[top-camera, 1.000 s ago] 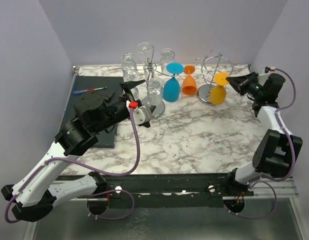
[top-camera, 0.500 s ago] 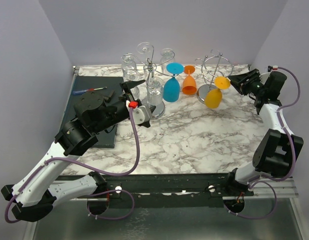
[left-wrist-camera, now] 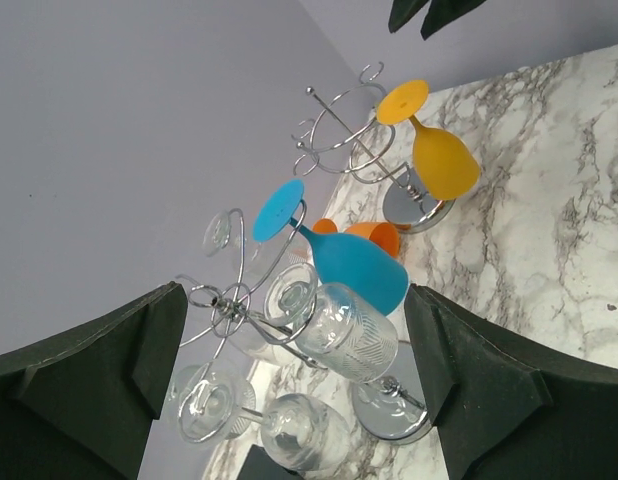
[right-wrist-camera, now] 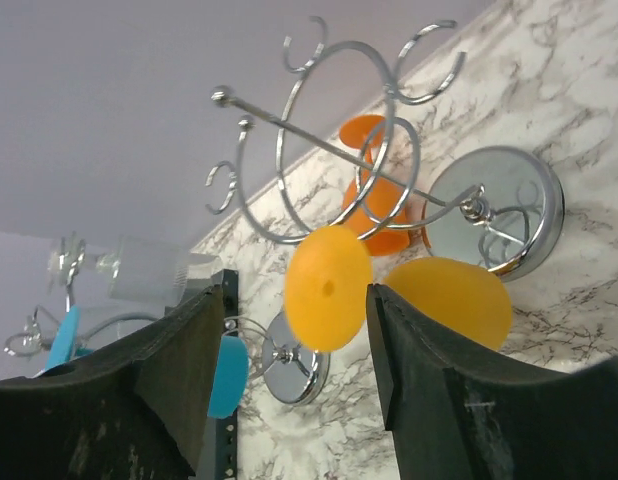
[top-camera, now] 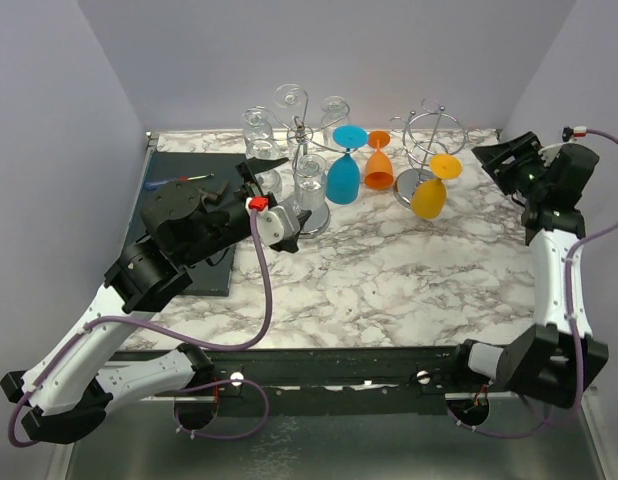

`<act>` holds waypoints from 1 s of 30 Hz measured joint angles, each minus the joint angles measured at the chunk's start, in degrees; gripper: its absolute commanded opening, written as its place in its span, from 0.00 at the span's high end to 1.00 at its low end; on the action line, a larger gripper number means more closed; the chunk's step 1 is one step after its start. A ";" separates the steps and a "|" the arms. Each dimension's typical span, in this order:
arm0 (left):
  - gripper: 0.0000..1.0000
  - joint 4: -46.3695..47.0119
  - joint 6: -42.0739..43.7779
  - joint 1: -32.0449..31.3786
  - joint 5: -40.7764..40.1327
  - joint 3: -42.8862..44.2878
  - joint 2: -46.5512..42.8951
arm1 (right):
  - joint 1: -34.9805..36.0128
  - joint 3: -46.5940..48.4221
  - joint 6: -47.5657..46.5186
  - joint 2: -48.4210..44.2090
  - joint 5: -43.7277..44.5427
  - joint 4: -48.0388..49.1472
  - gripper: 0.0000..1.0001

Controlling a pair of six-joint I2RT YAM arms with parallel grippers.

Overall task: Place the wine glass upside down on the wine glass rack
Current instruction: Turn the wine glass upside down at the wine rack.

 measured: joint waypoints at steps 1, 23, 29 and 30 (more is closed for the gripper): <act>0.01 -0.02 -0.57 0.00 -0.04 0.15 0.00 | 0.44 0.00 -0.92 -2.58 1.01 -0.85 0.35; 0.01 -2.84 -5.29 0.00 -2.03 2.01 -0.50 | 45.20 -8.17 -5.66 -6.23 35.30 -12.24 0.38; 0.01 -2.91 -5.27 0.00 -2.08 2.01 -0.63 | 45.72 -11.41 -3.54 2.84 40.94 -5.90 0.38; 0.01 -2.91 -5.27 0.00 -2.05 2.01 -0.63 | 45.75 -11.41 -3.13 5.31 42.01 -4.13 0.38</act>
